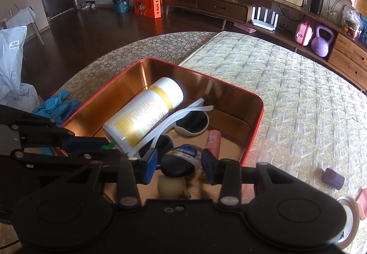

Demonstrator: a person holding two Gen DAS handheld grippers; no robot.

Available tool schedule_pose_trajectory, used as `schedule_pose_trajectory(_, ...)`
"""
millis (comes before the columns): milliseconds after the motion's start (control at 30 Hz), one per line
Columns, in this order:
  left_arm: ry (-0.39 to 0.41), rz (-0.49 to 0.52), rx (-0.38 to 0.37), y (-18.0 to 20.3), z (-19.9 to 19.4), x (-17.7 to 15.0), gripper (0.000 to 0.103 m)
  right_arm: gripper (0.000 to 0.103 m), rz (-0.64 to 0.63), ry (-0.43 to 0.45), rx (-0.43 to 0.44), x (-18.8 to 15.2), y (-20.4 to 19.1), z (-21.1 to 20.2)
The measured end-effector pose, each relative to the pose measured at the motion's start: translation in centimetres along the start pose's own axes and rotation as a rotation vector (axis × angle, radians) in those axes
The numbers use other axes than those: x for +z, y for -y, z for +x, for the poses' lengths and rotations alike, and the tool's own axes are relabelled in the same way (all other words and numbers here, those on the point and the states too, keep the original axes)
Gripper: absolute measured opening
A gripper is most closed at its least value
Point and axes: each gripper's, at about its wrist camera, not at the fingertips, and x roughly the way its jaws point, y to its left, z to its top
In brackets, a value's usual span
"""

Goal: Organize rigid objects
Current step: 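Lower and release the pushpin with the left tool while the right tool releases the bottle in the tin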

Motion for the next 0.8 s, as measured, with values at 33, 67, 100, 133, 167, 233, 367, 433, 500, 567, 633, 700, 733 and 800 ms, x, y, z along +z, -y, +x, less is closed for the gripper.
schedule_pose_trajectory(33,-0.001,-0.003,0.0,0.0,0.0,0.0,0.015,0.043,0.001,0.004,0.002,-0.1,0.0,-0.2)
schedule_pose_trajectory(67,-0.002,-0.007,0.0,-0.1,-0.1,0.0,0.015,0.044,0.002,0.007,0.008,-0.1,0.0,-0.6)
schedule_pose_trajectory(100,-0.004,-0.01,-0.002,-0.1,0.0,0.0,0.015,0.044,0.001,0.01,0.011,-0.1,-0.1,-0.8)
schedule_pose_trajectory(133,-0.005,-0.012,-0.001,-0.2,-0.1,0.0,0.015,0.046,0.0,0.014,0.011,-0.2,-0.1,-1.0)
schedule_pose_trajectory(167,-0.004,-0.013,0.003,-0.1,-0.1,0.0,0.015,0.047,0.0,0.02,0.009,-0.2,-0.1,-1.2)
schedule_pose_trajectory(233,-0.001,-0.007,0.009,0.0,-0.4,-0.1,0.014,0.048,0.005,0.028,0.01,-0.3,-0.1,-1.7)
schedule_pose_trajectory(367,0.011,-0.002,0.01,0.3,-1.1,-0.2,0.015,0.051,0.024,0.05,0.013,-0.6,0.0,-2.7)
schedule_pose_trajectory(433,0.018,-0.004,0.007,0.4,-1.4,-0.2,0.015,0.052,0.033,0.061,0.02,-0.7,0.1,-3.4)
schedule_pose_trajectory(500,0.024,-0.001,0.001,0.6,-1.8,-0.3,0.015,0.052,0.039,0.072,0.025,-0.8,0.1,-4.1)
schedule_pose_trajectory(567,0.032,0.002,-0.006,0.8,-2.2,-0.3,0.015,0.052,0.04,0.086,0.028,-1.1,-0.1,-5.0)
schedule_pose_trajectory(633,0.039,0.008,-0.009,1.2,-2.7,-0.5,0.015,0.054,0.043,0.098,0.027,-1.3,-0.1,-5.7)
schedule_pose_trajectory(700,0.045,0.011,-0.017,1.5,-3.1,-0.6,0.015,0.056,0.049,0.113,0.03,-1.6,-0.2,-6.6)
schedule_pose_trajectory(733,0.048,0.013,-0.017,1.7,-3.4,-0.7,0.015,0.056,0.05,0.117,0.03,-1.7,-0.2,-7.0)
schedule_pose_trajectory(800,0.052,0.014,-0.021,2.0,-3.9,-0.8,0.015,0.056,0.053,0.126,0.025,-1.9,-0.2,-7.7)
